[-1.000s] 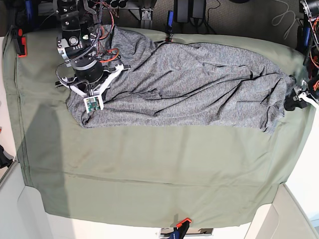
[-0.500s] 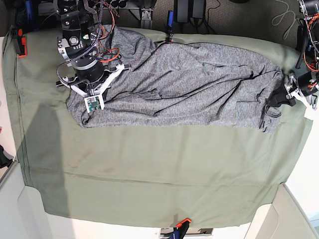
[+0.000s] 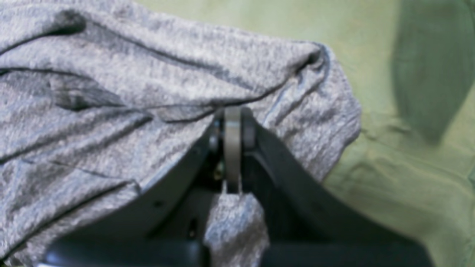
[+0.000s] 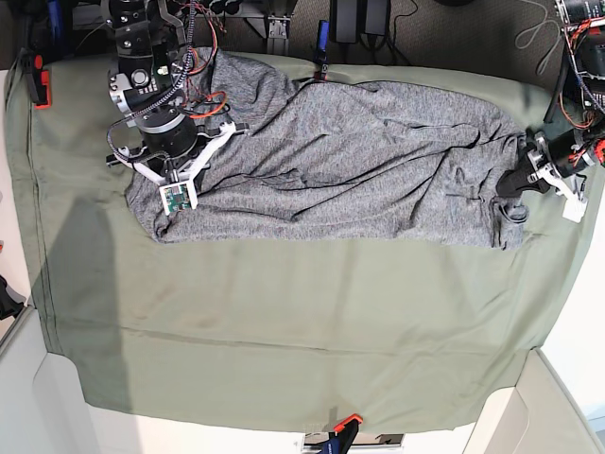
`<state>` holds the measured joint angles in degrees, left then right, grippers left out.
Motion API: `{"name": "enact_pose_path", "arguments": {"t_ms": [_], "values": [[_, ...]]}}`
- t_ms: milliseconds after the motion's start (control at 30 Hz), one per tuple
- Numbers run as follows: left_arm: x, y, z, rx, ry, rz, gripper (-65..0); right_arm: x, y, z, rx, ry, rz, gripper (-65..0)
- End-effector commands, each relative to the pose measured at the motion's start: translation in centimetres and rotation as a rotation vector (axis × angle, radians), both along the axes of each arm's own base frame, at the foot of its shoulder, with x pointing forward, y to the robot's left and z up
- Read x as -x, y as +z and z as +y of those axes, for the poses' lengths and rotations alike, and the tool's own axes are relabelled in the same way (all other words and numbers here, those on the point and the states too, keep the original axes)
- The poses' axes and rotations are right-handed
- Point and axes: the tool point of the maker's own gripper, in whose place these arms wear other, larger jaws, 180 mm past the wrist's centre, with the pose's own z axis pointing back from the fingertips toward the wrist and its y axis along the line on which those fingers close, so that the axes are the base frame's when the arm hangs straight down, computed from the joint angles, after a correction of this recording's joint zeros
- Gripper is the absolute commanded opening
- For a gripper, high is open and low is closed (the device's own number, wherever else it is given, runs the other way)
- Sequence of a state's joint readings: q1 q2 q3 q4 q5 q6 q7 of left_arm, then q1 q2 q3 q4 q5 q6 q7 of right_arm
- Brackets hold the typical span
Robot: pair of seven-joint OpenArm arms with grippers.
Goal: Fold the T-shirt properly
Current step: 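Fold the held side edge inward over the shirt with the left gripper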
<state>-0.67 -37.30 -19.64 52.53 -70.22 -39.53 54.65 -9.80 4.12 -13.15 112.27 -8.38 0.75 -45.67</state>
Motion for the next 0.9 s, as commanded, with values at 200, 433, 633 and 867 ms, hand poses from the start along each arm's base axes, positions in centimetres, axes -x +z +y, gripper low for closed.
{"name": "enact_pose_path", "arguments": {"t_ms": [200, 433, 633, 867], "values": [[-3.9, 6.8, -0.8, -0.269, -0.164, -0.212, -65.0, -0.8, 1.2, 0.1, -0.008, 0.001, -0.053, -65.0], [-1.0, 8.8, -7.9, -0.374, -0.375, -0.318, -65.0, -0.8, 1.3, 0.1, -0.007, 0.001, -0.053, -65.0], [1.8, 9.3, -16.0, -0.394, -0.546, -0.427, -65.0, -0.8, 1.2, 0.1, -0.007, 0.001, -0.053, -65.0], [4.5, 4.8, -23.8, -0.449, -0.803, -0.418, -65.0, -0.8, 1.3, 0.1, -0.007, 0.001, -0.054, -65.0]]}}
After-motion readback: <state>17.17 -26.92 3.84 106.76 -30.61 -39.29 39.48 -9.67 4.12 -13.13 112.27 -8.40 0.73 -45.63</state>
